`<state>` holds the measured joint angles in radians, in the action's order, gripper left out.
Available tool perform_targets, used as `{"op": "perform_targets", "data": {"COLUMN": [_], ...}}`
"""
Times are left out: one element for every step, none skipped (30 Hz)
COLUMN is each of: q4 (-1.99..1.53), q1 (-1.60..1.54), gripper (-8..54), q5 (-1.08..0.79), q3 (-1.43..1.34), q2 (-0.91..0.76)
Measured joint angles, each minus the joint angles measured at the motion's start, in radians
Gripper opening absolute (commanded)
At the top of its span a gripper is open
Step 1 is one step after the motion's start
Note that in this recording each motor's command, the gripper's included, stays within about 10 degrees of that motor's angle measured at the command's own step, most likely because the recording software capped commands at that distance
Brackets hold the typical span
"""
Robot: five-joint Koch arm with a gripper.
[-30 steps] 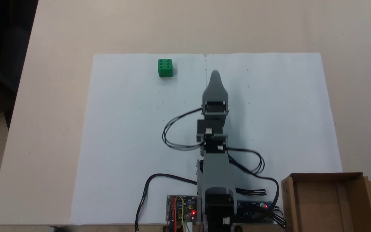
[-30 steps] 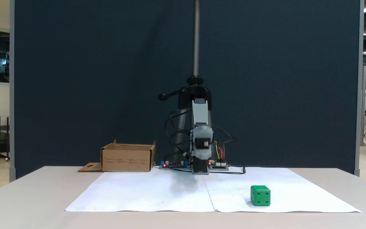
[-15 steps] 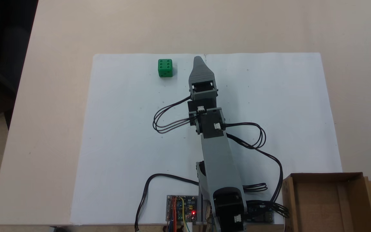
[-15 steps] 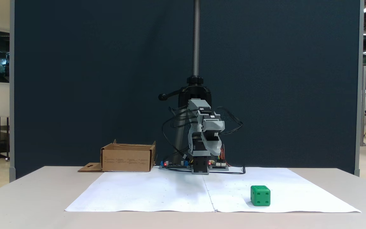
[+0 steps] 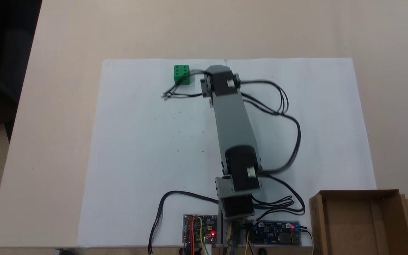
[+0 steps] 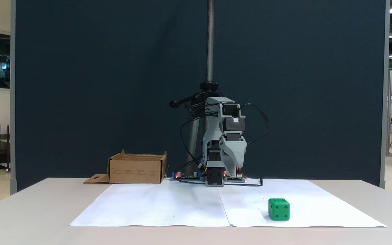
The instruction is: Grasp a green dice and put it in the bin.
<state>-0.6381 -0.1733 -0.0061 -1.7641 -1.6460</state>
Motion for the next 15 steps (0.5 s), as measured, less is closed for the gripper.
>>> {"op": "perform_targets", "data": {"q4": [-0.048, -0.092, -0.138, -0.184, -0.229, -0.275, -0.319, -0.359, -0.399, -0.433, -0.466, -0.492, -0.508, -0.512, -0.514], "q1": [0.0, 0.0, 0.0, -0.005, -0.009, -0.009, -0.014, -0.018, -0.02, -0.026, -0.032, -0.038, -0.04, -0.04, -0.041], "gripper": [41.8, 41.8, 41.8, 41.8, 41.8, 41.8, 41.7, 41.7, 41.7, 41.7, 41.7, 41.7, 41.7, 41.7, 41.7], "q5": [0.0, 0.003, 0.009, 0.018, 0.032, 0.054, 0.08, 0.11, 0.141, 0.17, 0.199, 0.225, 0.252, 0.275, 0.295], "q3": [0.063, 0.12, 0.17, 0.213, 0.252, 0.29, 0.328, 0.365, 0.397, 0.425, 0.454, 0.482, 0.502, 0.515, 0.522], "q2": [0.038, 0.077, 0.11, 0.143, 0.17, 0.201, 0.229, 0.249, 0.27, 0.285, 0.304, 0.319, 0.33, 0.334, 0.333]}}
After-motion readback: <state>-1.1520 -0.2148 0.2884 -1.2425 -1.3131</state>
